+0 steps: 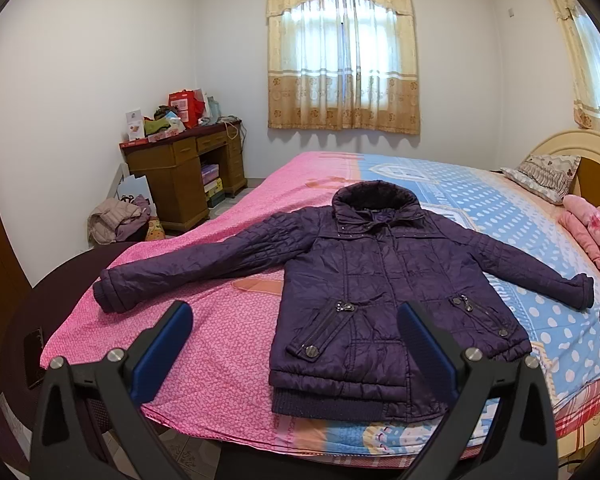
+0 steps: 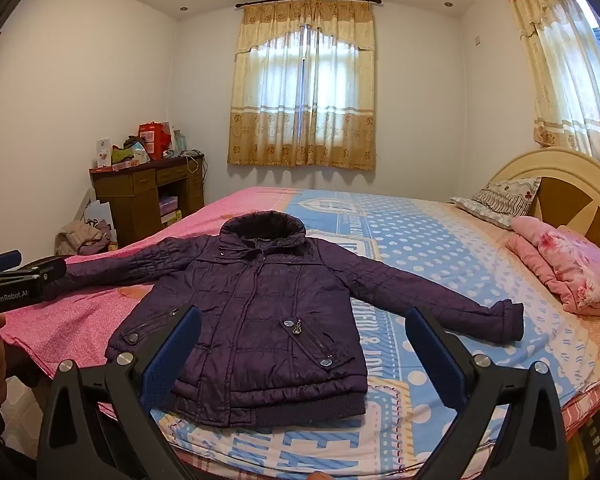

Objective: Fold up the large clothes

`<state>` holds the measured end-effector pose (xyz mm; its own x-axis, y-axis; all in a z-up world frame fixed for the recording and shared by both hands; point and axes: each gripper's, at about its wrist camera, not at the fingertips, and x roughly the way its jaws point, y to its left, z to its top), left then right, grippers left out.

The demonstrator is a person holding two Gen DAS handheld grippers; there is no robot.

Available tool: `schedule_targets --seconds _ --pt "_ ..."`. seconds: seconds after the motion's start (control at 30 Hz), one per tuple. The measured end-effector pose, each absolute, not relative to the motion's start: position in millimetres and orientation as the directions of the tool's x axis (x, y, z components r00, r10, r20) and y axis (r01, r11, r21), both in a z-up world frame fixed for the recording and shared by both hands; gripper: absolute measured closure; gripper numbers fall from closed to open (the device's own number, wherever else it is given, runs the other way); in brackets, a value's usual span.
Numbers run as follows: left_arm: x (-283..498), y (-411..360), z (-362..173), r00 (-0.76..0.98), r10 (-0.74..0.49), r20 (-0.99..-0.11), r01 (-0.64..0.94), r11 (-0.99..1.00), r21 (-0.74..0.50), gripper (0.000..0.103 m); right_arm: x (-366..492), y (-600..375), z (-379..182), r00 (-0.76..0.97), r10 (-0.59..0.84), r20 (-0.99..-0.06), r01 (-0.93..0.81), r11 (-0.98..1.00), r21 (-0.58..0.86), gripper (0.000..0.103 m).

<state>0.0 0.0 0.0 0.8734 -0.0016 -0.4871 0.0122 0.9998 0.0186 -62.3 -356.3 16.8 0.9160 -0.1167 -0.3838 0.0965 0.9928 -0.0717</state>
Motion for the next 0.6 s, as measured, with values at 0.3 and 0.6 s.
schedule_targets --seconds 0.3,0.6 --pt "1.3 -1.8 1.0 0.873 0.0 -0.488 0.012 1.0 0.021 0.0 -62.0 -352.7 11.2 0.915 -0.113 -0.388 0.093 0.993 -0.07 0.001" --pt "1.4 -0.5 0.2 0.873 -0.001 -0.487 0.011 1.0 0.018 0.0 -62.0 -352.2 10.8 0.915 -0.109 -0.387 0.09 0.994 -0.068 0.001"
